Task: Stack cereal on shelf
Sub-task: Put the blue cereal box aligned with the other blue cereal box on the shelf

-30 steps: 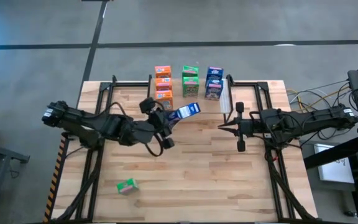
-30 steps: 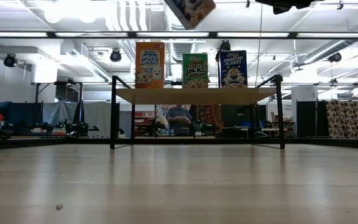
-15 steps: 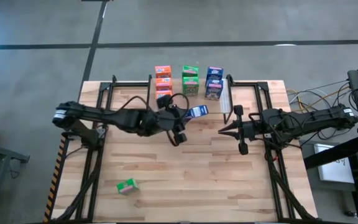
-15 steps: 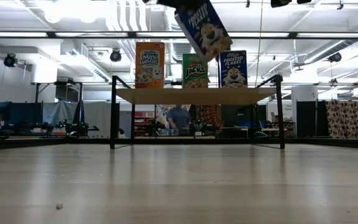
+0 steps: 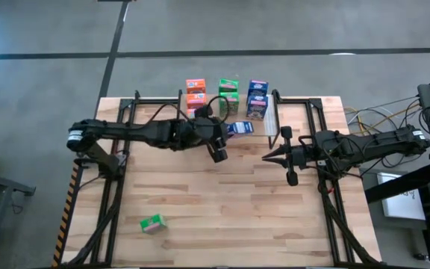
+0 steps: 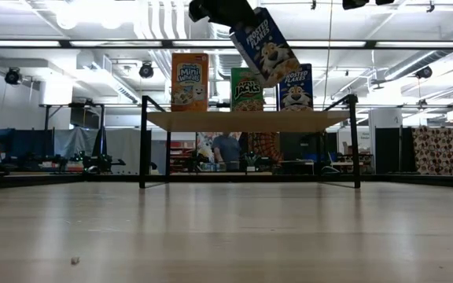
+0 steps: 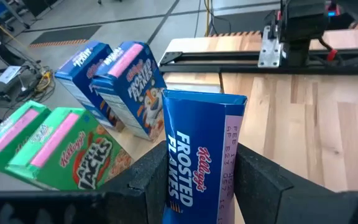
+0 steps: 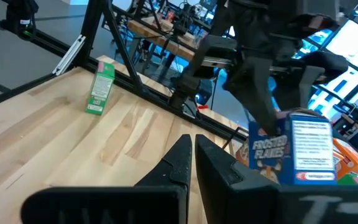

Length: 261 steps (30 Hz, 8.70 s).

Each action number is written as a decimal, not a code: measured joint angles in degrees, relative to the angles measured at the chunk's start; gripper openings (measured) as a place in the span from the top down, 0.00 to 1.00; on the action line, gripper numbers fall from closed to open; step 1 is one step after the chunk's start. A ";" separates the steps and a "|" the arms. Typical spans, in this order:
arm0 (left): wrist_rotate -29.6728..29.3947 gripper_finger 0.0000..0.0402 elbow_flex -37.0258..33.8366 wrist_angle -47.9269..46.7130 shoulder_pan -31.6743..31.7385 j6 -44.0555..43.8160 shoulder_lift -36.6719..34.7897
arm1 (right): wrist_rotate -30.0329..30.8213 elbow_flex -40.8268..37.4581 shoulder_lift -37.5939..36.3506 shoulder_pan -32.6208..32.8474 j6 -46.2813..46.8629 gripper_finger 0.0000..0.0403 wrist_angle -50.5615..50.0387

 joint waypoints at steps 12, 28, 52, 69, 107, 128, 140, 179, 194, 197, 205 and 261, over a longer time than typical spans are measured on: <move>5.16 0.65 0.04 4.45 5.25 1.64 -0.04 | 0.04 0.00 0.04 0.00 0.00 0.97 -0.06; 7.01 0.65 0.07 -0.61 6.58 4.45 -0.09 | 0.17 0.00 0.04 0.00 0.02 0.97 -0.81; 8.67 0.65 0.07 -2.69 6.98 3.56 0.16 | 0.22 0.00 0.04 0.00 0.23 0.97 -0.86; 8.03 0.53 0.84 0.07 7.41 3.84 3.58 | 0.74 0.02 0.04 0.00 0.62 0.97 -1.31; 7.97 0.39 2.78 3.49 9.64 4.28 3.93 | 0.72 0.02 0.11 -0.02 0.74 0.97 -1.29; 4.15 0.33 -1.21 -2.05 -4.79 4.45 -4.11 | 9.59 0.24 0.11 -0.03 6.59 0.97 -1.31; -1.71 0.34 -20.06 13.41 -12.77 4.87 -14.32 | 14.43 2.34 1.98 -1.12 14.07 0.97 -1.71; -1.65 0.34 -44.70 31.34 -13.70 1.30 -32.15 | -3.91 66.52 44.85 -28.65 4.03 0.85 -64.89; -1.63 0.34 -44.70 31.34 -13.70 0.82 -32.15 | -0.83 72.86 50.38 -28.70 -3.99 0.30 -70.93; -1.63 0.34 -44.70 31.34 -13.70 0.84 -32.15 | -0.87 73.00 50.83 -28.94 -4.48 0.26 -72.09; -1.63 0.34 -44.70 31.34 -13.70 0.85 -32.13 | -0.85 72.96 51.88 -29.33 -4.51 0.24 -72.82; -1.56 0.34 -44.70 31.27 -13.68 0.87 -32.11 | -5.40 72.85 52.22 -29.51 4.74 0.62 -78.27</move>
